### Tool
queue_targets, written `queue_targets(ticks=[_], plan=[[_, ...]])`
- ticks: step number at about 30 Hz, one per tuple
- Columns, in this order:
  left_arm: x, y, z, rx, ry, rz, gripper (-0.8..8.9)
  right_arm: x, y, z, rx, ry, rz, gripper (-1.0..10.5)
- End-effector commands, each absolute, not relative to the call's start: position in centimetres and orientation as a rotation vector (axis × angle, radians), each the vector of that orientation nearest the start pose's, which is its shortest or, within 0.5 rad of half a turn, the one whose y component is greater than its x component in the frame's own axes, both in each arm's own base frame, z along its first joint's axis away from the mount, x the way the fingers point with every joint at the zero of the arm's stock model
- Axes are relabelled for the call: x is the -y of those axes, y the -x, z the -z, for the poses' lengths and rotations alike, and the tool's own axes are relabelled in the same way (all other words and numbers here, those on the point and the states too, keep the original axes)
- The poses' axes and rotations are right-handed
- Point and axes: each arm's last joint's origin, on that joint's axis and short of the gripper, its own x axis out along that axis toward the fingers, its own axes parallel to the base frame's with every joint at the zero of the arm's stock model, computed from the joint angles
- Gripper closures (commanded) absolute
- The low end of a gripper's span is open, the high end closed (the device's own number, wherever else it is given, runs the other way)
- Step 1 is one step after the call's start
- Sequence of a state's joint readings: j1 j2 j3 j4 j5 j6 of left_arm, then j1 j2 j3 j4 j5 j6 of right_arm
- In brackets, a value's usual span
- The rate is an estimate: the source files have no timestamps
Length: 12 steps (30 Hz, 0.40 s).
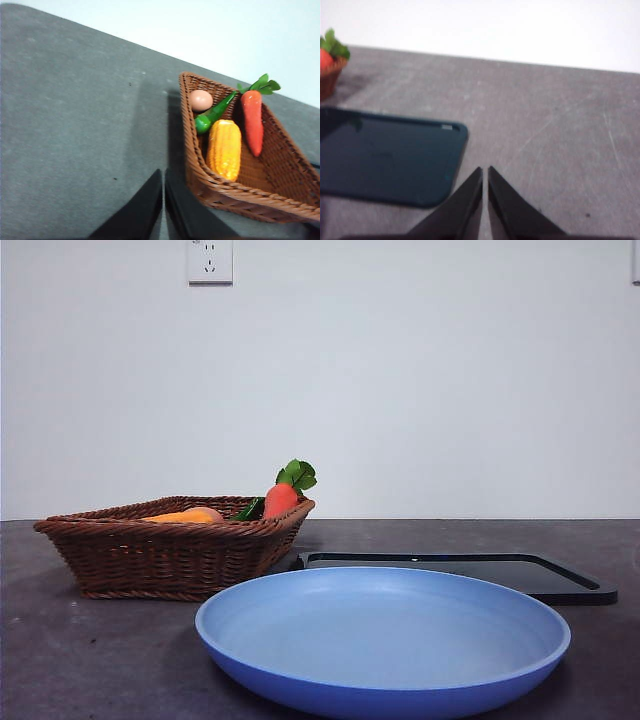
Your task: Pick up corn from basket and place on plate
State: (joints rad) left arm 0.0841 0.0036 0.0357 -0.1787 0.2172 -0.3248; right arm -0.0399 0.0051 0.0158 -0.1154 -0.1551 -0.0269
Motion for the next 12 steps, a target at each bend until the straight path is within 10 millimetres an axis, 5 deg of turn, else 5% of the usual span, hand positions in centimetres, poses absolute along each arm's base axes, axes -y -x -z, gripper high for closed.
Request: queue_targets(ticks=[1, 12], plan=[[-0.1, -9.5, -15.2, -0.198, 0.389, 0.134, 8.06, 0.0, -9.7, -15.9, -0.081, -0.119, -0.103, 9.4], [0.1, -9.2, -16.7, -0.165, 0.438, 0.179, 8.06, -0.1, -9.7, -16.2, -0.057, -0.249, -0.126, 9.4]])
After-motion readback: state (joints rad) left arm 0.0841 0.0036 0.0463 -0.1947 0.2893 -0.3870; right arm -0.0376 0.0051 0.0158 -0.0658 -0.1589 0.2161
